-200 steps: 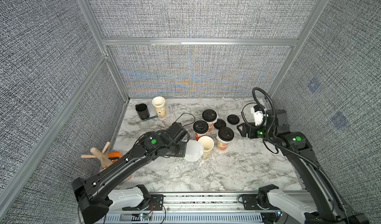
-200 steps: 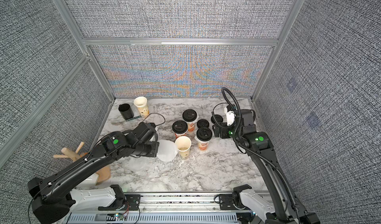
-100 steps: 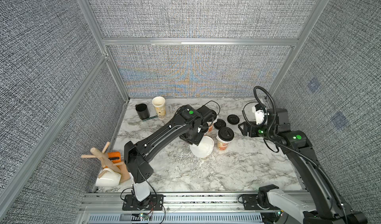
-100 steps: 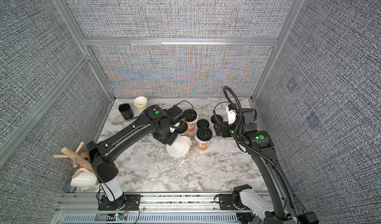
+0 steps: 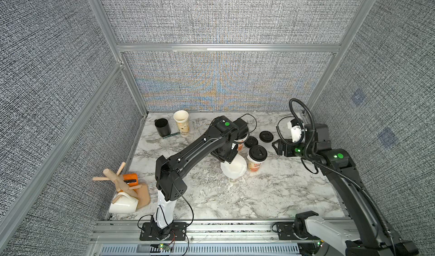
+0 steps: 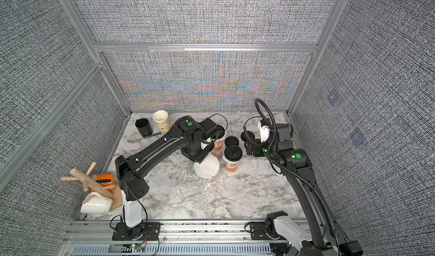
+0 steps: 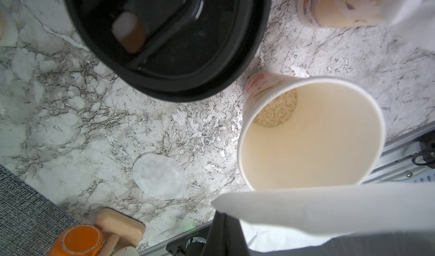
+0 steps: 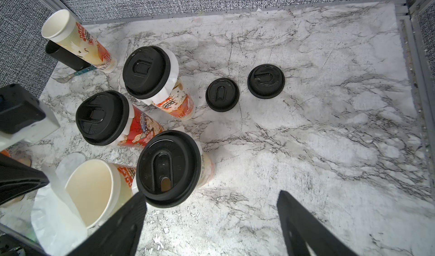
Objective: Put the leak-proof paper on the milk tea cups
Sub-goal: Place the leak-proof paper at the cup.
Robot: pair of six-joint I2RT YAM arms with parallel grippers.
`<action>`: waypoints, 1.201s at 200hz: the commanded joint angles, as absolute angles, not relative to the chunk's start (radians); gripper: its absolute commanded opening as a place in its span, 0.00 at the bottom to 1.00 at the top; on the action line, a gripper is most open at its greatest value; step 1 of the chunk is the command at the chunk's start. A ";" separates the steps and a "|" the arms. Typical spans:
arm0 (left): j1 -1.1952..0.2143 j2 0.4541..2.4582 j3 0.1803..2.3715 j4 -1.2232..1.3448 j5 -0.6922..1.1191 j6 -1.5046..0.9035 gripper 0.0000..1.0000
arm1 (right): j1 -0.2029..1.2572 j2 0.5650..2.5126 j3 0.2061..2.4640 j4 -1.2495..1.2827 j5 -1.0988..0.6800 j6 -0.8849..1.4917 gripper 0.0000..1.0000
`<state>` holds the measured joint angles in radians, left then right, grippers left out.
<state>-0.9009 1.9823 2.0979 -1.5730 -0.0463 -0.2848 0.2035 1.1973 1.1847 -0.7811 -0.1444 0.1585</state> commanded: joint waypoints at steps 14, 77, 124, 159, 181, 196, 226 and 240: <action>-0.900 2.026 2.132 -1.603 -0.031 -0.264 0.00 | 0.202 1.200 1.180 -0.768 -0.155 0.140 0.89; -0.899 2.050 2.173 -1.617 -0.050 -0.263 0.00 | 0.197 1.194 1.169 -0.767 -0.156 0.137 0.89; -0.896 2.064 2.207 -1.638 -0.067 -0.258 0.00 | 0.194 1.194 1.169 -0.767 -0.158 0.135 0.89; -0.893 2.071 2.221 -1.649 -0.074 -0.255 0.00 | 0.193 1.194 1.169 -0.769 -0.158 0.133 0.90; -0.891 2.073 2.220 -1.652 -0.078 -0.253 0.00 | 0.192 1.193 1.169 -0.767 -0.158 0.134 0.89; -0.891 2.074 2.221 -1.652 -0.080 -0.254 0.00 | 0.192 1.192 1.167 -0.768 -0.157 0.134 0.89; -0.888 2.078 2.226 -1.652 -0.082 -0.255 0.14 | 0.190 1.192 1.167 -0.768 -0.159 0.132 0.89; -0.888 2.080 2.236 -1.654 -0.082 -0.253 0.20 | 0.190 1.192 1.167 -0.769 -0.158 0.132 0.89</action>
<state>-0.8902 2.0747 2.2215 -1.6161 -0.0753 -0.2607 0.1905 1.1915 1.1698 -0.7811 -0.1509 0.1478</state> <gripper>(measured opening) 0.165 0.895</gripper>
